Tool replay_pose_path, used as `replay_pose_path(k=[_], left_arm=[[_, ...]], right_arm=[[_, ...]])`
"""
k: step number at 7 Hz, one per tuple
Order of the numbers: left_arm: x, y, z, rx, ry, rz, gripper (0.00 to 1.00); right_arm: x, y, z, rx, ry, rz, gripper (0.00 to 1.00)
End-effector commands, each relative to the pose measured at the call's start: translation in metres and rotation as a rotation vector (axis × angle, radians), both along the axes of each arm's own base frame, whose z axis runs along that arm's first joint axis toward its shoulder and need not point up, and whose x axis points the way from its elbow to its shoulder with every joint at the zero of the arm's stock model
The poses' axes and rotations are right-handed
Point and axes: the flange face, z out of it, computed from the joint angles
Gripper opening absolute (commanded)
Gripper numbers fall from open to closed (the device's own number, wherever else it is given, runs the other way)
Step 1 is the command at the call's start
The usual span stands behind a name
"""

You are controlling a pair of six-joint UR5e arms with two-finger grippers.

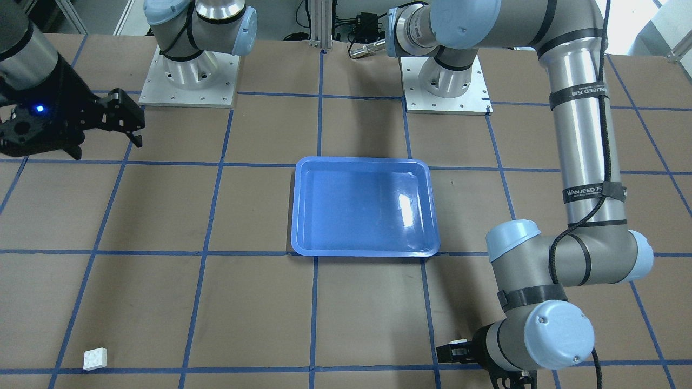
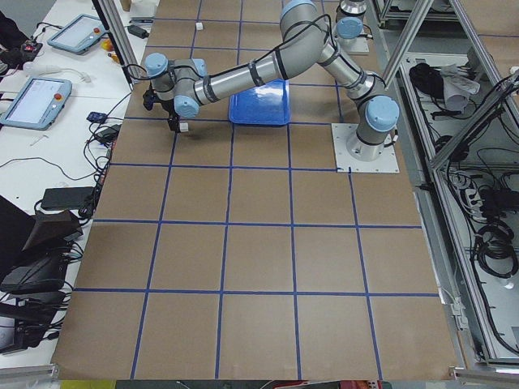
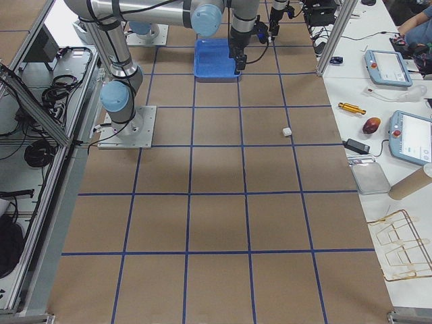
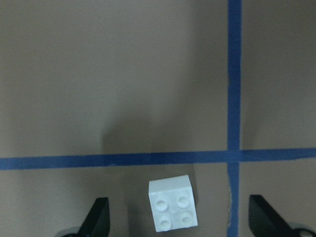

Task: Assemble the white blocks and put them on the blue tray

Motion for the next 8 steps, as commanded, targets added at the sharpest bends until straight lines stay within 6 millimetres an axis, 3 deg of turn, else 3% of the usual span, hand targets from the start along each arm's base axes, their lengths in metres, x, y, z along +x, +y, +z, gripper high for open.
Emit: replay_pose_path(k=[1,2,4,6,7,8], left_arm=[[0.001,0.009,-0.011,0.012,-0.001,0.046,0.84],[0.000,0.013,-0.012,0.017,0.000,0.053,0.46],[-0.002,0.014,-0.009,0.013,0.009,0.062,0.08],[-0.007,0.016,0.004,0.001,0.012,0.045,0.00],[-0.019,0.028,0.013,0.014,0.009,0.025,0.00],[-0.052,0.061,0.027,0.032,0.008,-0.019,0.03]], right_arm=[[-0.066,-0.050,-0.030,-0.076,-0.143,0.138,1.00],[-0.093,-0.066,-0.040,-0.119,-0.150,0.291,1.00],[-0.110,-0.103,-0.064,-0.147,-0.156,0.494,1.00],[-0.127,-0.143,-0.098,-0.235,-0.121,0.790,1.00],[-0.130,-0.152,-0.114,-0.237,-0.125,0.840,1.00],[-0.133,-0.158,-0.125,-0.251,-0.110,0.856,1.00]])
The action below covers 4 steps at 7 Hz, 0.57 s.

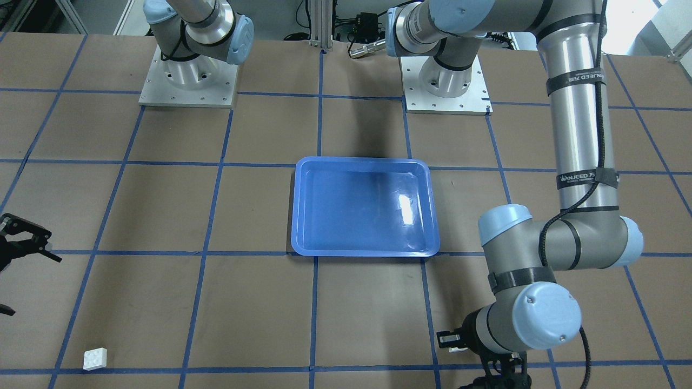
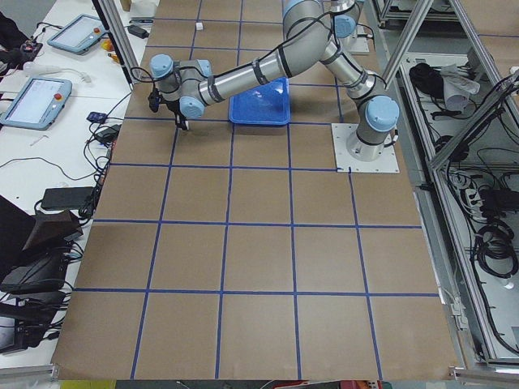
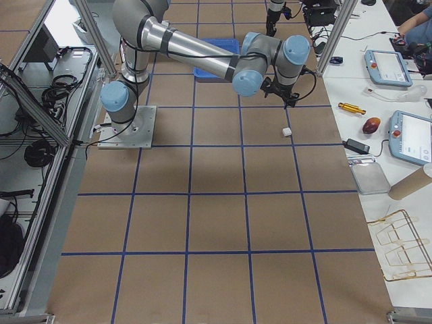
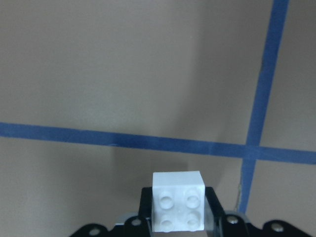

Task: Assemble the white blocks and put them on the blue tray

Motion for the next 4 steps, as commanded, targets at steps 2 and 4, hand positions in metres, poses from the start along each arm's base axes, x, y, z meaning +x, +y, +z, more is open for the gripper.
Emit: replay_pose_path(k=[2,4], left_arm=[[-0.084,0.112,0.055,0.013,0.009,-0.163,0.00],[-0.105,0.204,0.050,0.073,0.012,-0.179,0.00]], right_arm=[[-0.034,-0.027,-0.059,-0.114,-0.088,0.218,1.00],[-0.054,-0.046,-0.084,-0.166,-0.172,0.259,1.00]])
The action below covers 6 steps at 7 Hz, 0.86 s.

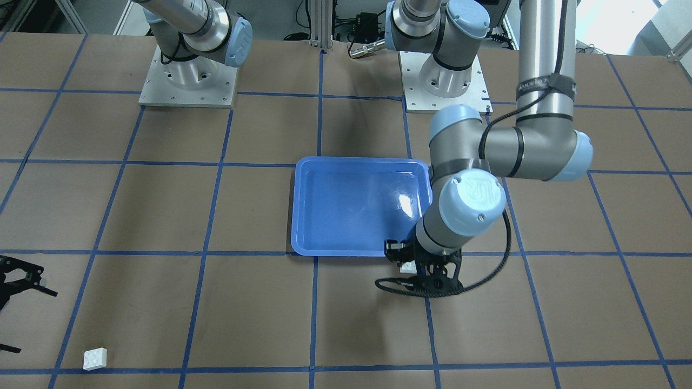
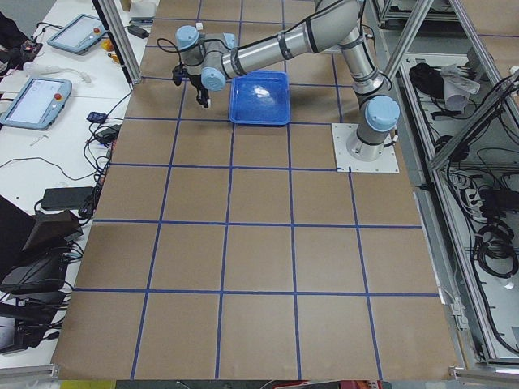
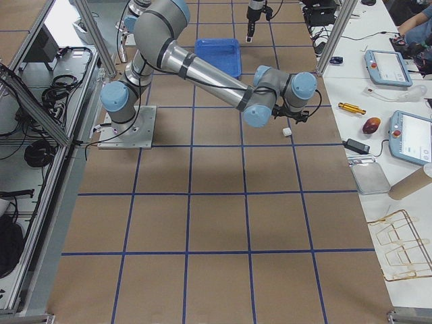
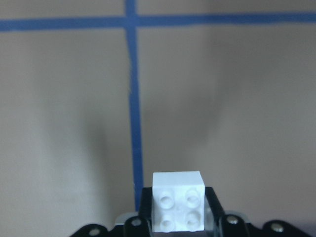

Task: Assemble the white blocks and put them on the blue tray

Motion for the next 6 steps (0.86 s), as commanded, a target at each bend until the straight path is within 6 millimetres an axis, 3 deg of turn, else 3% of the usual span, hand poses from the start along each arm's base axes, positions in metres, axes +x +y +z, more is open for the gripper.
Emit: replay_pose_path(k=[1,3,4,6], left_arm=[[-0.026,0.077,-0.013,-0.049,-0.003,0.025,0.00],[-0.055,0.117,-0.017,-0.076,-0.006,0.066,0.00],[-0.063,0.130,-0.029,-0.046,-0.015,0.119,0.00],[-0.066,0.151,-0.045,-0.013,-0.023,0.112,0.00]], right_arm=[[-0.013,-0.020,-0.033,-0.081,-0.118,0.105,1.00],[-0.021,-0.039,-0.066,-0.123,-0.155,0.195,0.99],[-0.024,-0.046,-0.088,-0.116,-0.168,0.219,0.99],[-0.027,-0.051,-0.113,-0.122,-0.172,0.278,0.99]])
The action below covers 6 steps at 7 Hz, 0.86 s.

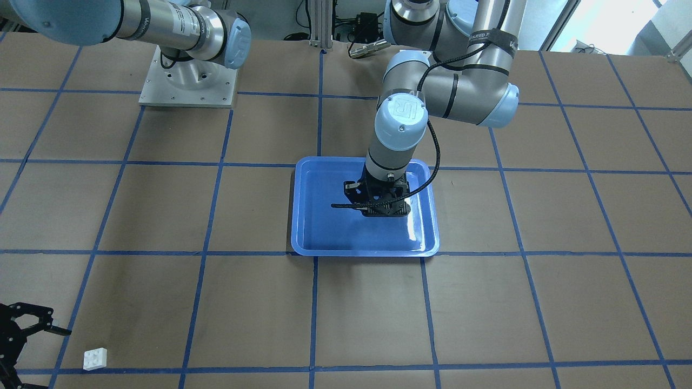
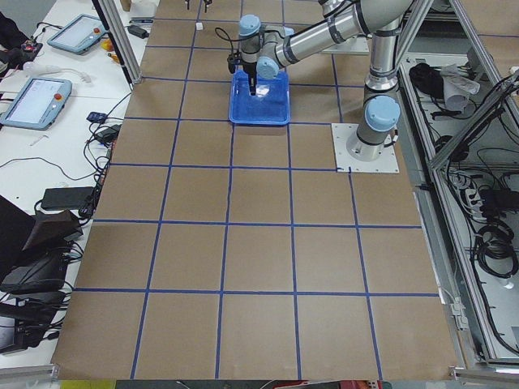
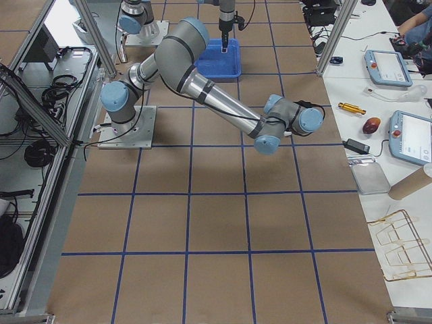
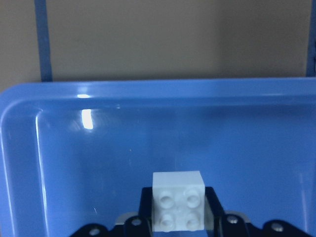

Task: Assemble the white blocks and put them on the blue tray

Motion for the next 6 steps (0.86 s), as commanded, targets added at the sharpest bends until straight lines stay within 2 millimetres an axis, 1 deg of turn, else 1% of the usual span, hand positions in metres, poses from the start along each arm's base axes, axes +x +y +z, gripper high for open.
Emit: replay_pose_path(k=[1,2,3,4,5,6], left_arm=[[-0.001,0.019,-0.019,0.045,-0.008,0.011,0.00],[0.000,0.016,-0.023,0.047,-0.007,0.014,0.00],[0.000,0.017,-0.035,0.064,-0.007,0.019,0.00],[-0.001,0.018,-0.034,0.057,-0.006,0.027,0.01],[0.000,0.019,-0.037,0.065,-0.009,0.035,0.06],[0.000,0.022,-0.039,0.070,-0.009,0.036,0.57]], right_arm=[[0.002,-0.003,-0.026,0.009,-0.005,0.044,0.99],[0.005,-0.003,-0.027,0.013,0.000,0.052,0.95],[0.006,-0.003,-0.029,0.008,0.000,0.065,0.95],[0.010,-0.004,-0.032,0.007,0.000,0.081,0.95],[0.017,-0.005,-0.034,0.005,0.030,0.120,0.95],[0.025,-0.005,-0.038,0.025,0.063,0.145,0.92]])
